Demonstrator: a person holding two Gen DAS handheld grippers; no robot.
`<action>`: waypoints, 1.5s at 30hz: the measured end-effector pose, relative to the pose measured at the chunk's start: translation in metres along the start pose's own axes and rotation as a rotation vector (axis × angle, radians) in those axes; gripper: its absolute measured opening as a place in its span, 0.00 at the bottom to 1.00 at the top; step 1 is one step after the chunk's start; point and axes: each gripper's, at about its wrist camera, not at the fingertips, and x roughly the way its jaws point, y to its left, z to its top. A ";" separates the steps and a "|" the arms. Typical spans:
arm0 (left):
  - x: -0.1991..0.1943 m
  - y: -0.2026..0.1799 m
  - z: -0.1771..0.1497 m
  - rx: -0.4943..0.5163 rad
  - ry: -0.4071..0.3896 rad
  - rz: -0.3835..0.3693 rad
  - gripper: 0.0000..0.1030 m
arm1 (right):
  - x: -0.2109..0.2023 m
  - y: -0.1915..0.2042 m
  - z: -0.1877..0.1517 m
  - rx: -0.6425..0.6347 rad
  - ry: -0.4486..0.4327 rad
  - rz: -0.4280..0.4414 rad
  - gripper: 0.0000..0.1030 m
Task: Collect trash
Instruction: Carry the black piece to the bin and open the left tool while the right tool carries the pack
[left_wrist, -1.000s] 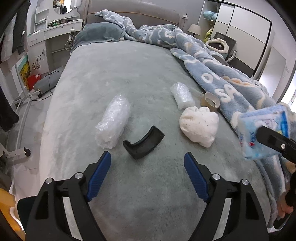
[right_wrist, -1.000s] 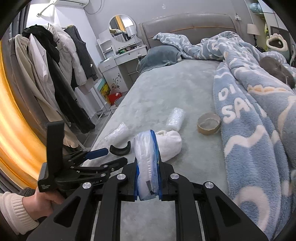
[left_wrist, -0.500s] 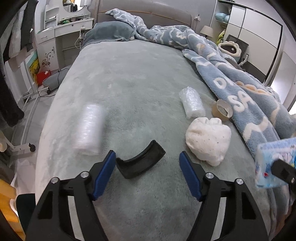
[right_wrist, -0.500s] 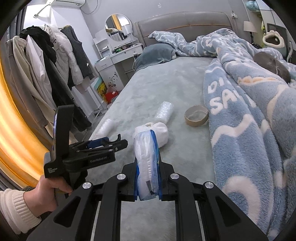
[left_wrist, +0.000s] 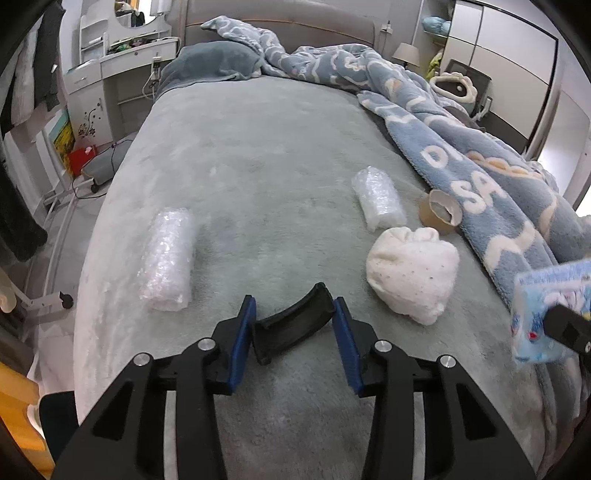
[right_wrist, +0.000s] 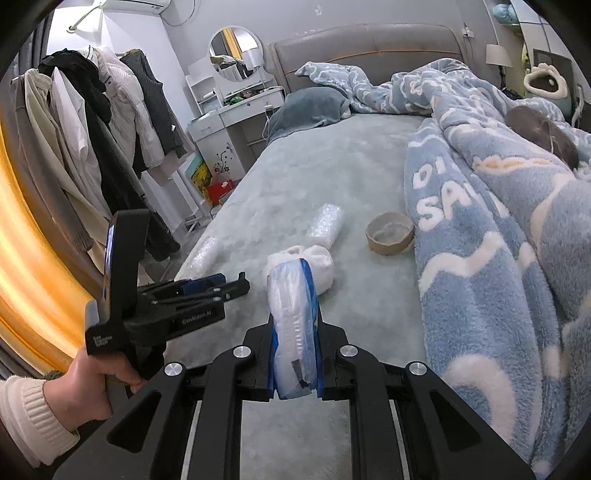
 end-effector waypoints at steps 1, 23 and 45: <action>-0.001 0.000 0.000 0.003 -0.003 -0.002 0.44 | 0.001 0.002 0.001 -0.002 -0.002 0.000 0.15; -0.070 0.049 0.008 0.013 -0.106 -0.131 0.44 | 0.039 0.064 0.035 -0.018 -0.007 0.041 0.14; -0.088 0.159 -0.016 -0.065 -0.004 0.056 0.44 | 0.101 0.159 0.046 -0.104 0.050 0.130 0.15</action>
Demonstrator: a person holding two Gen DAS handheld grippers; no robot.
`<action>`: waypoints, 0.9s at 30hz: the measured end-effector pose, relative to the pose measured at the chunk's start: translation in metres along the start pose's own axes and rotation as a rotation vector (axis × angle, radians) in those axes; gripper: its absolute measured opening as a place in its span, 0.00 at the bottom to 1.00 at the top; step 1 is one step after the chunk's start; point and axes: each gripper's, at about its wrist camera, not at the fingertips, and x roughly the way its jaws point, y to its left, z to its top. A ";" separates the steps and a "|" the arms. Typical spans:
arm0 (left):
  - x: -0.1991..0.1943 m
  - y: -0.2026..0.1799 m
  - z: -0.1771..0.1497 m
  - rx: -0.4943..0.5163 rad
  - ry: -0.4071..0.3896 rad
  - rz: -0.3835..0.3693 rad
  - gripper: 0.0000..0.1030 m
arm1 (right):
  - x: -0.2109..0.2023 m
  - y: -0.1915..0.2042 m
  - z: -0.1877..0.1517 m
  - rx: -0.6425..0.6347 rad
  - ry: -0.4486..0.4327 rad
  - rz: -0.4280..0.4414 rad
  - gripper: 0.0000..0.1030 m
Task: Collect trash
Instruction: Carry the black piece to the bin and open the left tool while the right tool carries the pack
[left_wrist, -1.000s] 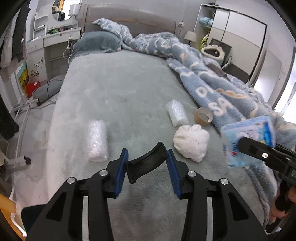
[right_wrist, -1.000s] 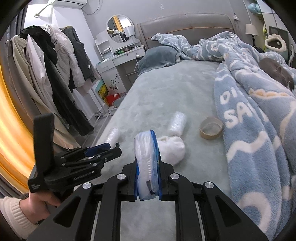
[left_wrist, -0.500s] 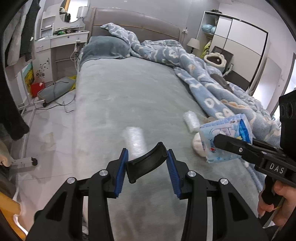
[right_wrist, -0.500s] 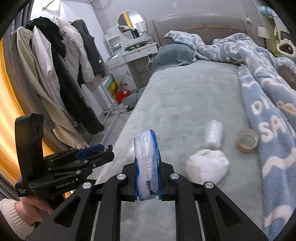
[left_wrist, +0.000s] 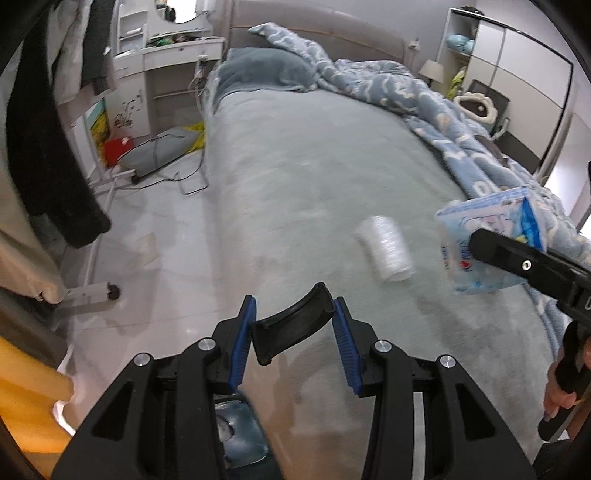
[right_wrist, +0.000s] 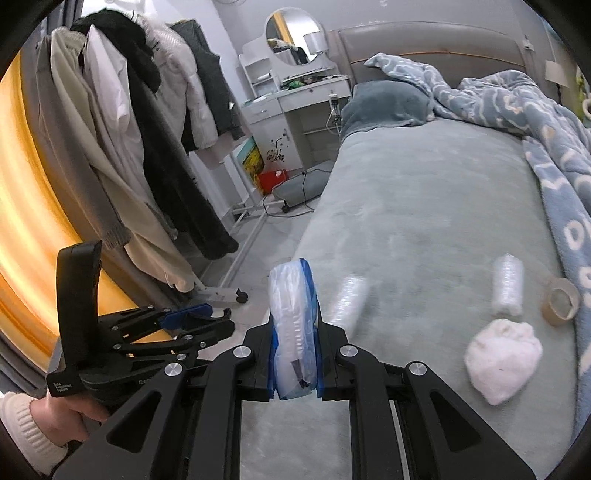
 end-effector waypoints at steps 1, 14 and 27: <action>0.000 0.005 -0.001 -0.006 0.007 0.008 0.44 | 0.005 0.005 0.001 -0.004 0.010 0.003 0.15; 0.004 0.058 -0.029 -0.065 0.102 0.067 0.44 | 0.046 0.064 0.004 -0.070 0.071 0.057 0.14; 0.023 0.113 -0.071 -0.165 0.277 0.098 0.44 | 0.093 0.120 -0.008 -0.127 0.168 0.126 0.15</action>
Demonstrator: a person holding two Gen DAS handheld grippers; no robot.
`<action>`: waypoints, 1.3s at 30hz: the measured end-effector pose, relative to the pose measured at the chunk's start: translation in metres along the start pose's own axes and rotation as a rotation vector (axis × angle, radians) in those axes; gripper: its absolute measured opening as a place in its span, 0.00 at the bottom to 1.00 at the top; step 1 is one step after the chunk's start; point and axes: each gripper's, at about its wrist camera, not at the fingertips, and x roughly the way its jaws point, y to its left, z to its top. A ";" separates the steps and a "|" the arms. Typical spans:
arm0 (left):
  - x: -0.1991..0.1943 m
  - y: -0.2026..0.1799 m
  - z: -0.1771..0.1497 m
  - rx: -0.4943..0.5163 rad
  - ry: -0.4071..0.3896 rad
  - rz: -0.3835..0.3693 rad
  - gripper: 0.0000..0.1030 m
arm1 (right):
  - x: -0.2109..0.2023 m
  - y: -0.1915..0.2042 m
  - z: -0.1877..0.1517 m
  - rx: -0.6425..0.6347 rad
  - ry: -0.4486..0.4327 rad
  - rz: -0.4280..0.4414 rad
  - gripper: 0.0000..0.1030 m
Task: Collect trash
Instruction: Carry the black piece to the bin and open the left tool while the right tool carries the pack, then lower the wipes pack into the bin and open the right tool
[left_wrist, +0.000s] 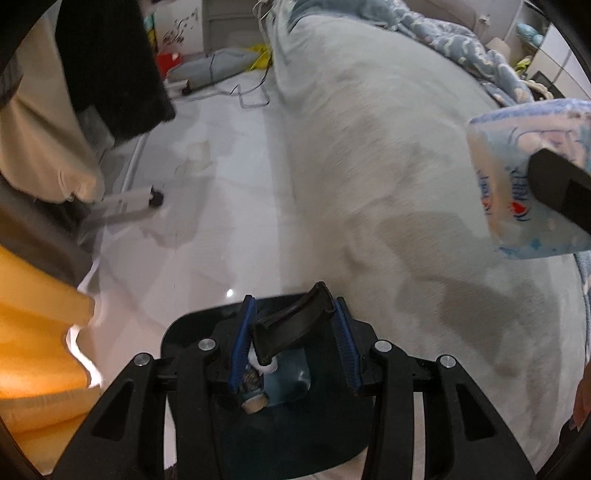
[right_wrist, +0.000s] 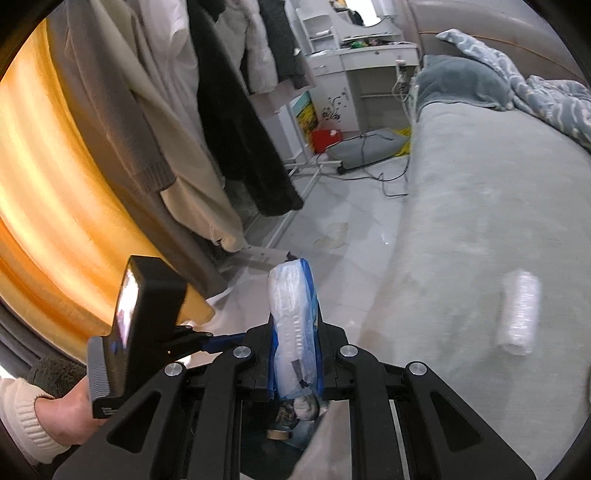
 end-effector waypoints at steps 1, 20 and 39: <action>0.003 0.006 -0.002 -0.012 0.018 0.000 0.44 | 0.003 0.003 0.000 -0.003 0.005 0.003 0.15; 0.040 0.063 -0.052 -0.079 0.281 -0.059 0.57 | 0.075 0.041 -0.017 -0.040 0.177 0.033 0.14; -0.006 0.085 -0.025 -0.073 0.102 0.025 0.69 | 0.114 0.047 -0.037 -0.038 0.283 0.006 0.14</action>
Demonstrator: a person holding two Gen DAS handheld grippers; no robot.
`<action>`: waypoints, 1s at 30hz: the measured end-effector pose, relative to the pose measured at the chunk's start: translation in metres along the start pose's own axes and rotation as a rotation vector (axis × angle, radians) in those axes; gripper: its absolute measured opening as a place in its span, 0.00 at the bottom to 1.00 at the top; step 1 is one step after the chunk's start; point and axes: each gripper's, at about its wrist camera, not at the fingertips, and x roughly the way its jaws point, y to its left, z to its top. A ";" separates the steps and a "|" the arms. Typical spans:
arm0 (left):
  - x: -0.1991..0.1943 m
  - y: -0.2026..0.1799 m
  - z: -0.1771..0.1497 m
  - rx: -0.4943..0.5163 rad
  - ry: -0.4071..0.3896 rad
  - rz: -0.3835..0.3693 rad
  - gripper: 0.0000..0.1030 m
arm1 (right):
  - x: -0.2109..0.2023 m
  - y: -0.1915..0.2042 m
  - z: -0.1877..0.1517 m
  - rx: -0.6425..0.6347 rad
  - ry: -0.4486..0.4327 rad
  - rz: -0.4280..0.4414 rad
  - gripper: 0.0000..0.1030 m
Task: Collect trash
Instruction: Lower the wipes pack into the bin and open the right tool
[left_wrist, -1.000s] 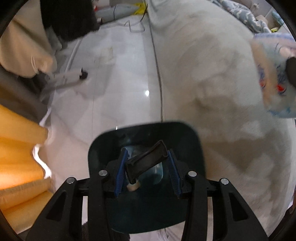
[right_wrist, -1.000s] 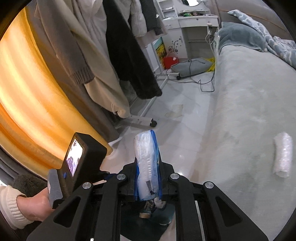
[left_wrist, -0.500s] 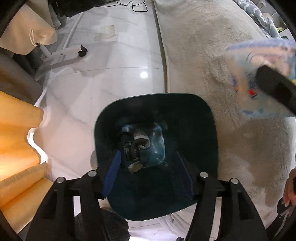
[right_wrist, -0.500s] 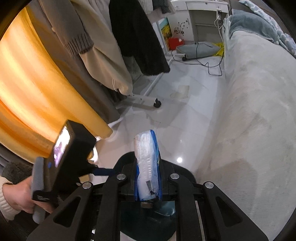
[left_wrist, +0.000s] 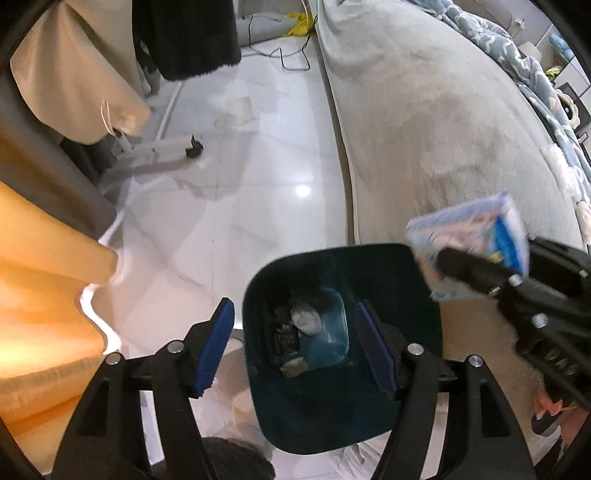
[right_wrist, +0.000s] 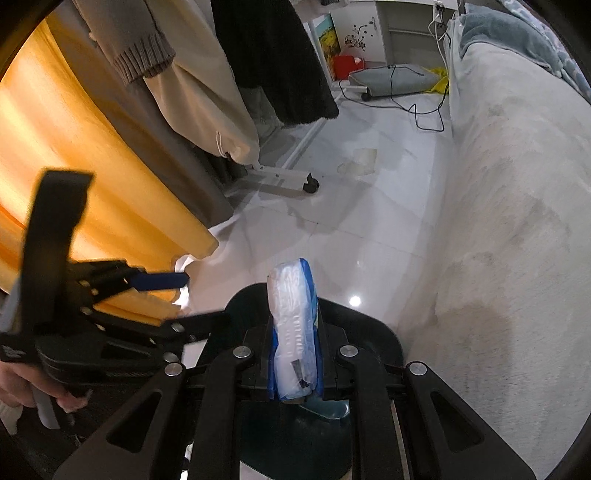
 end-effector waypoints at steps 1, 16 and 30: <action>-0.002 0.001 0.002 -0.003 -0.010 0.000 0.69 | 0.003 0.001 -0.001 0.000 0.009 0.000 0.14; -0.056 0.010 0.024 -0.056 -0.261 -0.050 0.63 | 0.037 0.016 -0.019 -0.081 0.181 0.001 0.15; -0.104 -0.015 0.031 0.012 -0.472 -0.067 0.62 | 0.049 0.036 -0.038 -0.214 0.313 -0.030 0.22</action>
